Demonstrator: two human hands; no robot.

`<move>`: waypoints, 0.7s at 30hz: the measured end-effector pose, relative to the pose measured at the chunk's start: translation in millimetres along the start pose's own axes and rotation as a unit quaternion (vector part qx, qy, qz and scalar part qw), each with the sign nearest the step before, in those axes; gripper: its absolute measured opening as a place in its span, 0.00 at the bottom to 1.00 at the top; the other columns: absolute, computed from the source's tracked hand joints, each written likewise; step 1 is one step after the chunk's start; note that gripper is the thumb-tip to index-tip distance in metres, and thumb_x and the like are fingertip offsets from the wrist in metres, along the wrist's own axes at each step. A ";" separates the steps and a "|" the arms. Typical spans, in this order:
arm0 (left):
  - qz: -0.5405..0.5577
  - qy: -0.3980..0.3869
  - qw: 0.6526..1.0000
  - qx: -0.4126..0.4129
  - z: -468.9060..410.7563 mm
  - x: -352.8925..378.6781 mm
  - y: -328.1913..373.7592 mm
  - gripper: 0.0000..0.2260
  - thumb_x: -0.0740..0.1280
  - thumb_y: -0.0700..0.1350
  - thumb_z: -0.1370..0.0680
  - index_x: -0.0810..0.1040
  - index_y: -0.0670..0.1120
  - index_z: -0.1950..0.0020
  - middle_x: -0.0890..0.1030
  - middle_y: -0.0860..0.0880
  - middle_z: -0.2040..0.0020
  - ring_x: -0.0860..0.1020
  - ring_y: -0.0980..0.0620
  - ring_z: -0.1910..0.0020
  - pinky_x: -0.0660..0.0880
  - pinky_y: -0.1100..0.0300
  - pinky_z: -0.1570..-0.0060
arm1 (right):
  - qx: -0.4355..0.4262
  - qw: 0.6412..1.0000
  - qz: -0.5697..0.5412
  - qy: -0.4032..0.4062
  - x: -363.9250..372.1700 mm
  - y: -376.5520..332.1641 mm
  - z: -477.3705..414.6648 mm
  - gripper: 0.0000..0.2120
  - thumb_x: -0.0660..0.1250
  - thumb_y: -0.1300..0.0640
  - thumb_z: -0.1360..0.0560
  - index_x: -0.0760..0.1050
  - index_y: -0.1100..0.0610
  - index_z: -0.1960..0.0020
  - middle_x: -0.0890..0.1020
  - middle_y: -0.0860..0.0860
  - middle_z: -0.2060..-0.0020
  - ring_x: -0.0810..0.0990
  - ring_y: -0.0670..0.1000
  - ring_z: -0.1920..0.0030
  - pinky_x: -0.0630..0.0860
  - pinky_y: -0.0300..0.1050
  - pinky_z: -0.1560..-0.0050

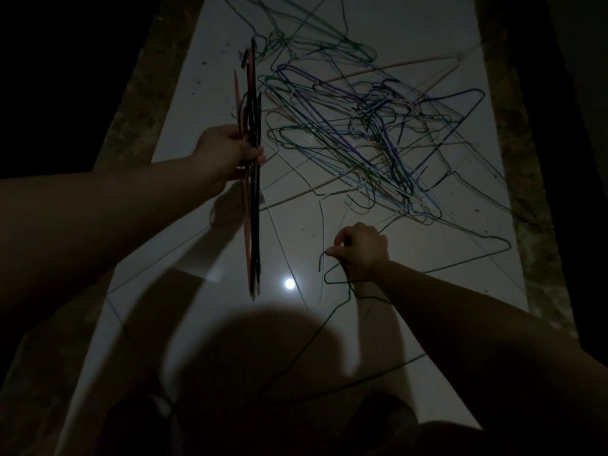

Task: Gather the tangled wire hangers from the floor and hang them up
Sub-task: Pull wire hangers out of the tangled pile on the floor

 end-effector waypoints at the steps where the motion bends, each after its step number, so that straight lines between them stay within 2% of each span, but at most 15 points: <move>1: -0.003 -0.002 1.000 0.002 0.2 0.3 -0.1 0.11 0.62 0.31 0.24 0.74 0.46 0.58 0.78 0.48 0.61 0.79 0.58 0.66 0.78 0.63 0.63 | -0.004 1.000 0.012 -0.001 -0.1 -1.6 -0.5 0.17 0.70 0.38 0.31 0.79 0.51 0.53 0.77 0.53 0.51 0.74 0.55 0.46 0.65 0.47 0.49; 5: 0.002 0.002 1.000 0.003 0.0 0.1 0.4 0.10 0.62 0.31 0.24 0.74 0.46 0.59 0.79 0.48 0.60 0.80 0.58 0.67 0.79 0.65 0.64 | -0.023 0.998 0.059 -0.017 -0.2 -7.6 -1.9 0.18 0.66 0.39 0.27 0.80 0.52 0.49 0.77 0.54 0.49 0.71 0.56 0.43 0.62 0.47 0.49; 8: 0.001 0.004 1.000 0.001 0.5 1.6 0.6 0.11 0.62 0.31 0.24 0.74 0.45 0.59 0.78 0.48 0.60 0.80 0.60 0.69 0.78 0.66 0.66 | -0.036 0.994 0.095 -0.026 0.9 -11.3 -4.1 0.19 0.62 0.39 0.24 0.79 0.53 0.47 0.77 0.55 0.48 0.72 0.56 0.43 0.63 0.48 0.47; 12: 0.000 0.002 1.000 0.002 3.1 2.4 2.5 0.10 0.62 0.31 0.23 0.74 0.45 0.58 0.78 0.48 0.60 0.80 0.58 0.66 0.78 0.66 0.66 | -0.043 0.989 0.132 -0.049 -2.3 -12.7 -10.6 0.19 0.58 0.41 0.22 0.78 0.54 0.45 0.77 0.56 0.48 0.74 0.58 0.44 0.66 0.49 0.46; 16: -0.004 0.003 1.000 0.001 2.8 -0.1 2.7 0.08 0.62 0.31 0.23 0.74 0.43 0.54 0.78 0.47 0.60 0.79 0.55 0.63 0.79 0.64 0.64 | -0.033 0.994 0.045 -0.090 -15.9 -14.5 -18.6 0.17 0.57 0.45 0.20 0.75 0.58 0.48 0.79 0.56 0.50 0.76 0.57 0.48 0.65 0.48 0.47; 19: -0.001 0.009 1.000 0.000 0.7 -3.4 2.7 0.07 0.63 0.31 0.24 0.74 0.41 0.49 0.78 0.47 0.59 0.79 0.54 0.62 0.79 0.64 0.64 | -0.048 0.990 -0.063 -0.118 -28.8 -23.7 -22.6 0.12 0.59 0.55 0.20 0.75 0.64 0.49 0.79 0.59 0.53 0.76 0.56 0.53 0.68 0.41 0.56; 21: 0.000 0.012 1.000 0.001 -1.3 -5.5 3.1 0.09 0.62 0.31 0.23 0.73 0.41 0.46 0.78 0.47 0.59 0.79 0.55 0.61 0.78 0.62 0.61 | -0.042 0.985 -0.134 -0.102 -40.8 -27.0 -24.9 0.08 0.61 0.60 0.21 0.76 0.64 0.48 0.79 0.51 0.60 0.76 0.51 0.59 0.71 0.33 0.63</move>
Point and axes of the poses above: each hand's wrist, its own z-axis away from the middle knuckle, its own x-axis out of the palm, y = z × x, the point moved 6 cm from there along -z, towards the middle knuckle
